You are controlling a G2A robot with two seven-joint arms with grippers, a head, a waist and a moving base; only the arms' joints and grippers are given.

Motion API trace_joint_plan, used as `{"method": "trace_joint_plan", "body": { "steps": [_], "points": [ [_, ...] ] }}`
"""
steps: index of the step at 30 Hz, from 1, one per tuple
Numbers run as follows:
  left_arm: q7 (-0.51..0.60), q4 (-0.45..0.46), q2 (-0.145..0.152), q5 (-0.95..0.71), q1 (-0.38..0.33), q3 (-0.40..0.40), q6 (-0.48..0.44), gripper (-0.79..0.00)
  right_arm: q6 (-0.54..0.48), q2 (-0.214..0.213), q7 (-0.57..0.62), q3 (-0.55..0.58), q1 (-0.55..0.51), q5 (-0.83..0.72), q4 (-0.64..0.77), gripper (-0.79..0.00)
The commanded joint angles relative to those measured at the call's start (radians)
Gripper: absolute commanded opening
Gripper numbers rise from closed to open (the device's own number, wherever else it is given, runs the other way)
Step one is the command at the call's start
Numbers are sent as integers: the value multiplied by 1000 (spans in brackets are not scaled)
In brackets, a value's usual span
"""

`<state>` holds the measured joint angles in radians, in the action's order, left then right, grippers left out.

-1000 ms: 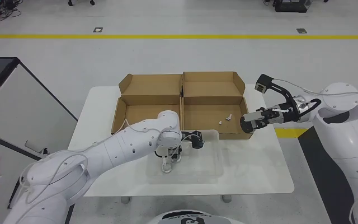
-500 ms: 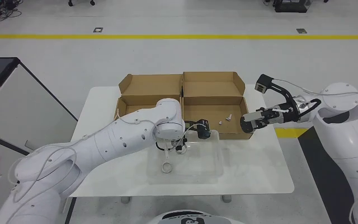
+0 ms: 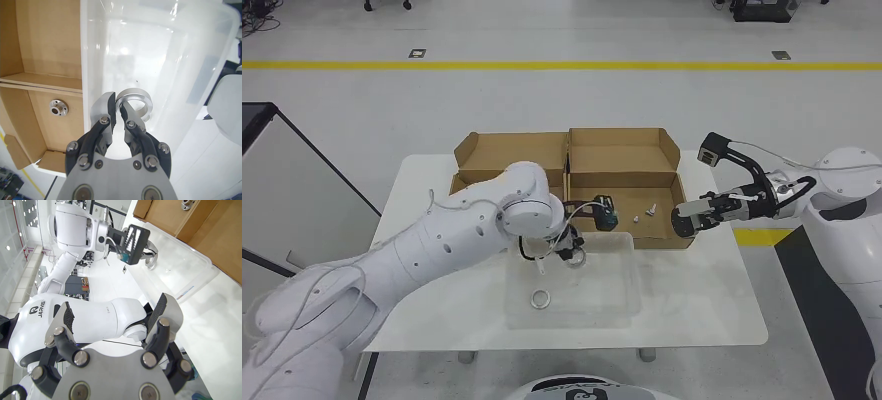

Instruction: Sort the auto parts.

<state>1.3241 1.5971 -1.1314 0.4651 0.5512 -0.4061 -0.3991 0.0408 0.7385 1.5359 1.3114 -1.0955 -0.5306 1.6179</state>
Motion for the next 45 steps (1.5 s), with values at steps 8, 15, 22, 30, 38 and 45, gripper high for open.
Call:
{"method": "trace_joint_plan", "body": {
  "steps": [8, 15, 22, 30, 38, 45],
  "points": [
    [-141, 135, 133, -140, 175, -333, -59, -785, 0, 0, 0, 0, 0, 0, 0, 0],
    [-327, 125, 169, -337, 278, -502, -196, -785, 0, 0, 0, 0, 0, 0, 0, 0],
    [-353, 125, 174, -450, 291, -537, -278, -785, 0, 0, 0, 0, 0, 0, 0, 0],
    [-353, 125, 174, -450, 291, -537, -278, -785, 0, 0, 0, 0, 0, 0, 0, 0],
    [-594, 103, 166, -633, 343, -603, -289, -785, 0, 0, 0, 0, 0, 0, 0, 0],
    [-629, 77, 160, -858, 354, -636, -455, -785, 0, 0, 0, 0, 0, 0, 0, 0]
  ]
}}
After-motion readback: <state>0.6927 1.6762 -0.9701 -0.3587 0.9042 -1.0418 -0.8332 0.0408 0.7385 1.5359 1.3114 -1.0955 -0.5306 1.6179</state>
